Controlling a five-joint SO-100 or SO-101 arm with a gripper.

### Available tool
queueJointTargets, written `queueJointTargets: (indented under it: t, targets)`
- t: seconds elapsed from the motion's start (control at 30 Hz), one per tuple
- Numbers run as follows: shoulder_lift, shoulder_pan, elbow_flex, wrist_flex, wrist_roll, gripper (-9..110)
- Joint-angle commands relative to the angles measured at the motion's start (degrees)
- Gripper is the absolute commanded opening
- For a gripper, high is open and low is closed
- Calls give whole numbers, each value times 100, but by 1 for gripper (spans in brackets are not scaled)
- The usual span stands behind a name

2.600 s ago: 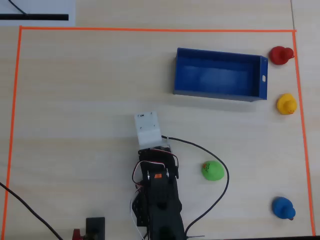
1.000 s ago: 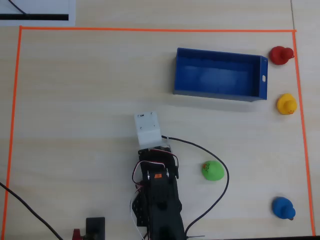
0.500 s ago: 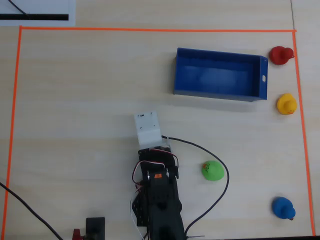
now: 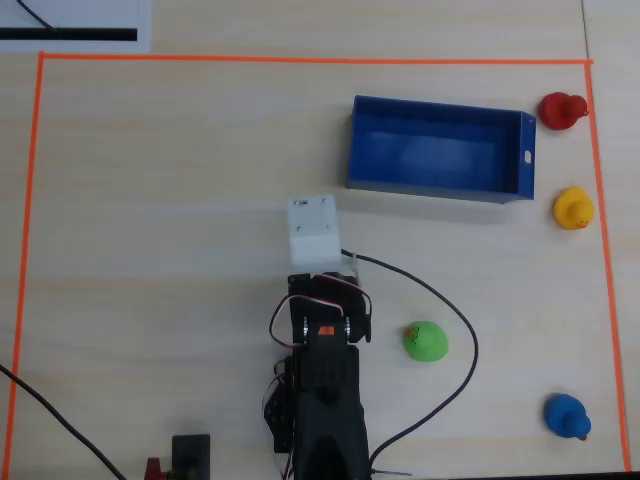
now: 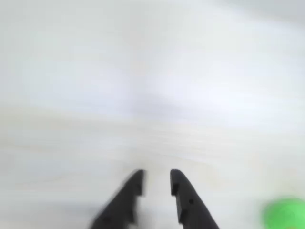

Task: Grasp green duck and put it into box.

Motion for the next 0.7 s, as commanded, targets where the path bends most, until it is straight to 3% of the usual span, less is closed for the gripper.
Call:
queueJointTargets:
  t: [0.0,0.23,0.43,0.67]
  targets:
    - [-1292,1213,-2566,413,-334,20]
    - [-2566,3691,-4430,686,-466,38]
    - [-3305,5713,-4509,352,-580,43]
    - [-4280,6899,-4324,905,-633,45]
